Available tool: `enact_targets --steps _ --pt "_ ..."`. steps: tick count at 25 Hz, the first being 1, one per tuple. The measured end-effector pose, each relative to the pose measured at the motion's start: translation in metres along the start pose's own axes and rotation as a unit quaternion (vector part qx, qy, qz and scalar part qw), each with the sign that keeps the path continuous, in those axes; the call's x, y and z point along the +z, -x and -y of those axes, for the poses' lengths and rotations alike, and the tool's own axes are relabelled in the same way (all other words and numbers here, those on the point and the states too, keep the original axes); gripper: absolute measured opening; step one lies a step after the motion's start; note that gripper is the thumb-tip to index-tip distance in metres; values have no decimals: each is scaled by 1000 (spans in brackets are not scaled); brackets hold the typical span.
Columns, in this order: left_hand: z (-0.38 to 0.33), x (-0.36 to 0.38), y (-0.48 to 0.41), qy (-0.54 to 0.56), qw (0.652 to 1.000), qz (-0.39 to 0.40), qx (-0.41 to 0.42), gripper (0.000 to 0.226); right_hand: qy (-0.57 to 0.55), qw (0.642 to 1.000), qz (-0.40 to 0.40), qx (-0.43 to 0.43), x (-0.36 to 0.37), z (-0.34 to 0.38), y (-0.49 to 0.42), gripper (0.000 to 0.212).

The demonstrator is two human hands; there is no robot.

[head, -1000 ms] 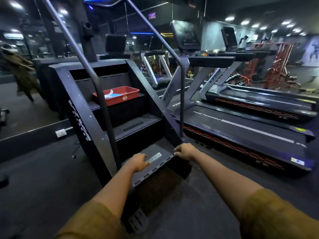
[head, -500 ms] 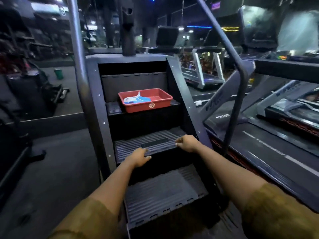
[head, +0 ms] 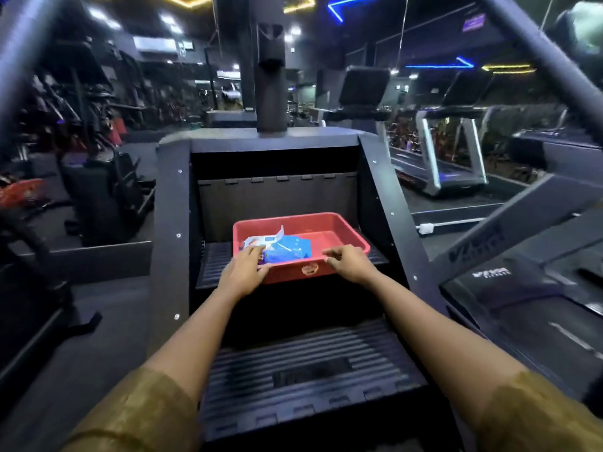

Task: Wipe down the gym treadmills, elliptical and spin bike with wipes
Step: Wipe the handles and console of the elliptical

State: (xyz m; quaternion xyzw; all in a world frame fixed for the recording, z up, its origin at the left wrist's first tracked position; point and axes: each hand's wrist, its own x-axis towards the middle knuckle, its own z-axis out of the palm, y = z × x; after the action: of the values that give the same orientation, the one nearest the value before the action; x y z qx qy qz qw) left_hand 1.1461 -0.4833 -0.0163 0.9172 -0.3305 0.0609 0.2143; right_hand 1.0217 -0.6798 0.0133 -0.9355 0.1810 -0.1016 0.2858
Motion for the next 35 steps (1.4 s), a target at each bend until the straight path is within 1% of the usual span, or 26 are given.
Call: enact_targets --steps 2,6,9,11,13,16,18,20,22,24,26,28,30,32,35 --pt "10 4 -42 -16 1000 0 0 54 -22 1000 -11 2 2 0 -38 32" --pt "32 20 -90 -67 997 39 -21 58 -52 998 -7 33 24 1 -106 30" --pt "45 30 -106 -60 996 55 -36 60 -77 994 43 69 58 6 -158 30" --pt "50 35 -115 -63 996 62 -33 59 -40 992 90 82 81 9 -182 37" --pt "53 37 -124 -69 996 58 -15 58 -18 992 105 60 97 12 -195 43" --pt "53 36 -138 -64 997 48 0 57 19 993 115 -27 113 15 -210 51" --pt "53 39 -147 -98 992 74 -2 57 65 987 132 -69 123 13 -216 52" --pt "53 47 -154 -160 979 124 -4 54 60 985 138 -87 128 7 -220 53" --pt "56 56 -161 -194 966 173 -11 50 16 986 128 -105 127 0 -224 49" --pt "60 66 -162 -209 956 204 -17 49 -53 991 97 -81 121 -8 -226 41" --pt "64 72 -160 -203 958 201 -26 51 -104 993 52 -31 114 -17 -233 36" --pt "66 75 -157 -205 959 195 -27 53 -119 993 27 3 111 -25 -241 30" --pt "66 78 -156 -217 958 189 -22 55 -110 993 31 14 111 -28 -247 26" --pt "66 80 -154 -222 958 178 -18 56 -80 995 57 3 114 -27 -254 24" --pt "67 79 -154 -213 961 174 -20 55 10 997 77 -5 117 -16 -261 24"
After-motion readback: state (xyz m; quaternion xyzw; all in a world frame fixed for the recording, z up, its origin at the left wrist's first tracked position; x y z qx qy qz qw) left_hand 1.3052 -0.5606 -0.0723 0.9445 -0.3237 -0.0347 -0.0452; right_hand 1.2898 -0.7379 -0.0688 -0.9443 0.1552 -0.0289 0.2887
